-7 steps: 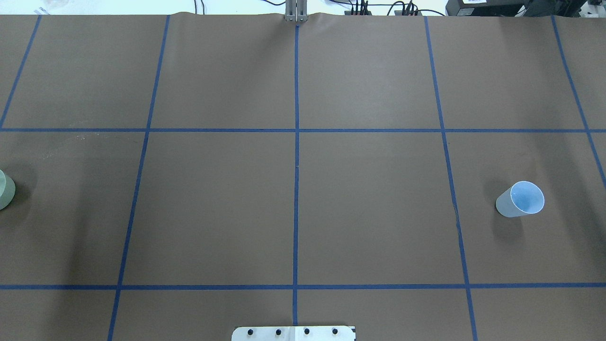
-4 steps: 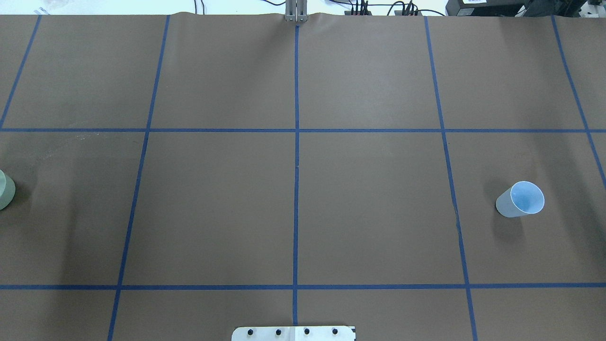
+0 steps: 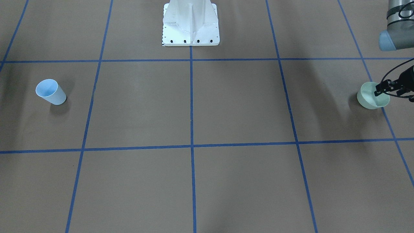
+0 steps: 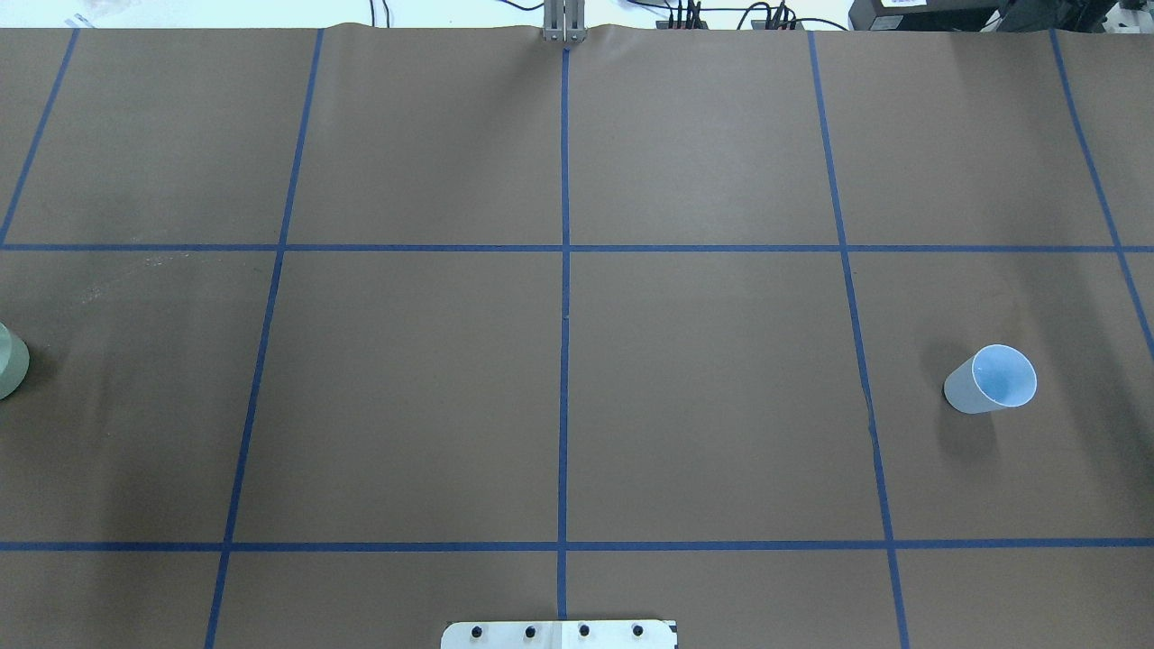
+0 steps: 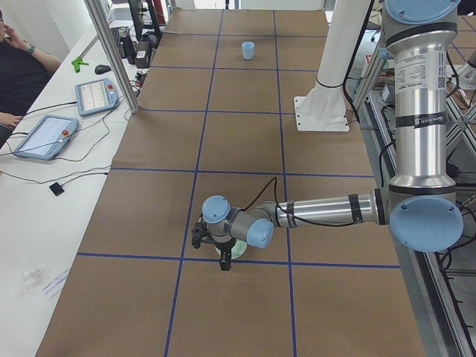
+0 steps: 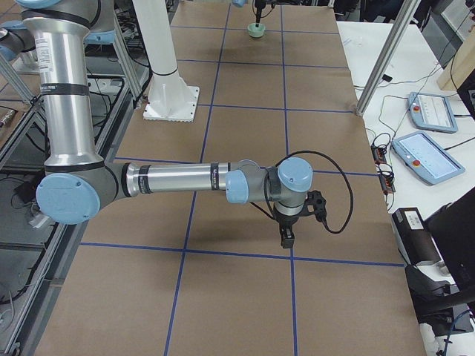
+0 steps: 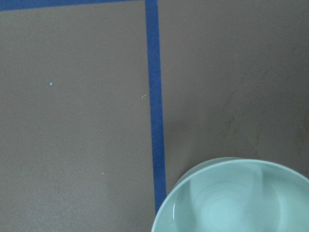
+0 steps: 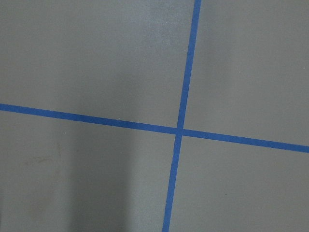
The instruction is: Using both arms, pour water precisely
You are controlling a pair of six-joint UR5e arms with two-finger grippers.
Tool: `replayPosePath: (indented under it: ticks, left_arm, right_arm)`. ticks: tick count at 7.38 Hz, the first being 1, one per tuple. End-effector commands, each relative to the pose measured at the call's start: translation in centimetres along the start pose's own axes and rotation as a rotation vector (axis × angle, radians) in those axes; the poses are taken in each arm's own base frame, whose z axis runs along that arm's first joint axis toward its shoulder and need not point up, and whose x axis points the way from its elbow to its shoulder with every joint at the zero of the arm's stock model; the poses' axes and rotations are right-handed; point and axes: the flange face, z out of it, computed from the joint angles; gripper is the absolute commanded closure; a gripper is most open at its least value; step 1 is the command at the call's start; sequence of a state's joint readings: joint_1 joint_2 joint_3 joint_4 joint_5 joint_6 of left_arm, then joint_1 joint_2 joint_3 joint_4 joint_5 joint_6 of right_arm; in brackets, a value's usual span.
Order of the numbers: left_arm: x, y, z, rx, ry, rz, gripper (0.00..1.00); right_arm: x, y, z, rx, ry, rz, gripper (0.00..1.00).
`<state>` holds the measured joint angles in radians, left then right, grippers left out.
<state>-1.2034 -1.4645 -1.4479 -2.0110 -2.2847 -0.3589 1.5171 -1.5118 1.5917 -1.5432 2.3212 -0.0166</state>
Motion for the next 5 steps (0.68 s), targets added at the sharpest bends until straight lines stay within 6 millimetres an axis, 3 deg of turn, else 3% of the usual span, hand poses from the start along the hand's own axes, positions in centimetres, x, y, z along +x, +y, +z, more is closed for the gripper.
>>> replayPosePath:
  ticks: [1, 2, 3, 4, 5]
  left_arm:
    - [-0.42, 0.44, 1.16, -0.029, 0.02, -0.005, 0.04]
    - [-0.57, 0.59, 1.41, -0.039, 0.031, -0.01, 0.21]
    - [-0.79, 0.68, 1.62, -0.043, 0.029, -0.016, 0.53]
    - [-0.55, 0.53, 1.42, -0.038, 0.031, -0.011, 0.95]
    - [-0.36, 0.41, 1.28, -0.035, 0.034, -0.012, 1.0]
  right_arm:
    - [0.02, 0.03, 0.0, 0.0, 0.002, -0.002, 0.0]
    - [0.02, 0.03, 0.0, 0.0, 0.002, -0.003, 0.0]
    - [0.14, 0.12, 0.0, 0.0, 0.003, -0.001, 0.0]
    - [0.15, 0.12, 0.11, -0.002, 0.005, -0.001, 0.0]
    - [0.1, 0.05, 0.06, -0.001, 0.005, -0.002, 0.0]
